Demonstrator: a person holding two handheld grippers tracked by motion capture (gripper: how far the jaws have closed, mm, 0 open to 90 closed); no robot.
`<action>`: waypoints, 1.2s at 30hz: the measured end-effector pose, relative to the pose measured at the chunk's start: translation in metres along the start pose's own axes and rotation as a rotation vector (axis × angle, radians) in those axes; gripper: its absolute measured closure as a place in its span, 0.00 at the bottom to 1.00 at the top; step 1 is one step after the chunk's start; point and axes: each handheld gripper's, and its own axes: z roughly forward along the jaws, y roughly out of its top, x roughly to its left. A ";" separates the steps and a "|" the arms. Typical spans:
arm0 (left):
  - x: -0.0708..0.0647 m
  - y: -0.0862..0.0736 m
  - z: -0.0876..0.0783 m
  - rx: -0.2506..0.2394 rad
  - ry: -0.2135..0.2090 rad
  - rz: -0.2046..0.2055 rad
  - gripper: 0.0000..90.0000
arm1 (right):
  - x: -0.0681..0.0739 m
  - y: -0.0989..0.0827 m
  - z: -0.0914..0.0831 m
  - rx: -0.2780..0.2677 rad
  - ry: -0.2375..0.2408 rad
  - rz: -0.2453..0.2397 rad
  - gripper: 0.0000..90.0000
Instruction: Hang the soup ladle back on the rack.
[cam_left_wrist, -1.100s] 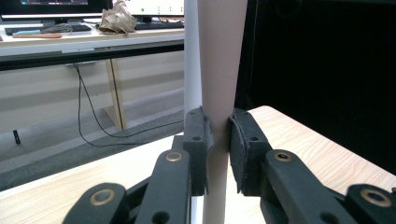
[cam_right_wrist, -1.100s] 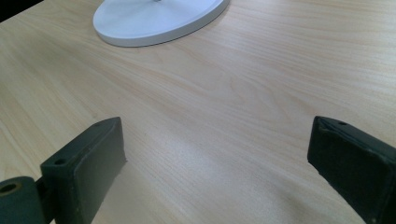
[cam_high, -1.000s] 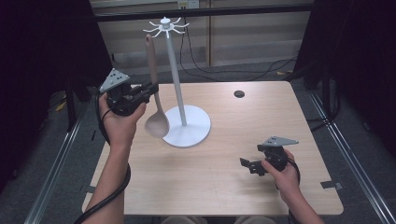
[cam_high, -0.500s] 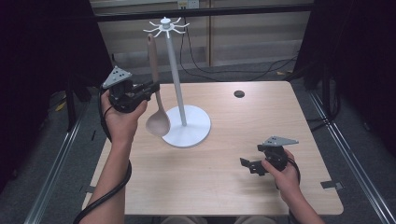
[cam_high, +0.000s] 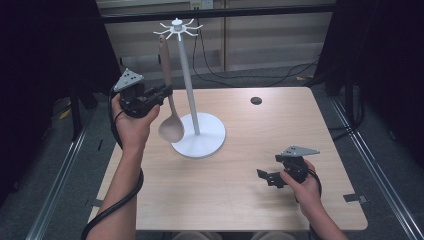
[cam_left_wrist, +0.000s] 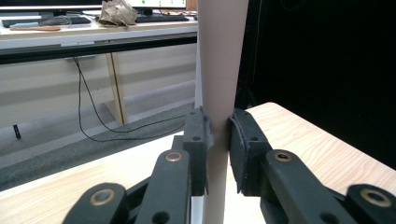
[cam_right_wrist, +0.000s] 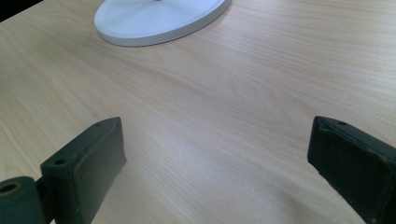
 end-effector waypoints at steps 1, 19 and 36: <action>0.000 0.000 0.001 0.001 -0.002 0.002 0.87 | 0.000 0.000 0.000 0.000 0.000 0.000 0.04; -0.001 -0.002 0.013 -0.004 -0.013 -0.006 0.87 | -0.001 0.000 0.001 0.004 0.005 -0.002 0.04; -0.001 -0.007 0.018 -0.037 -0.029 -0.028 0.86 | -0.001 0.000 0.001 -0.001 0.006 -0.007 0.04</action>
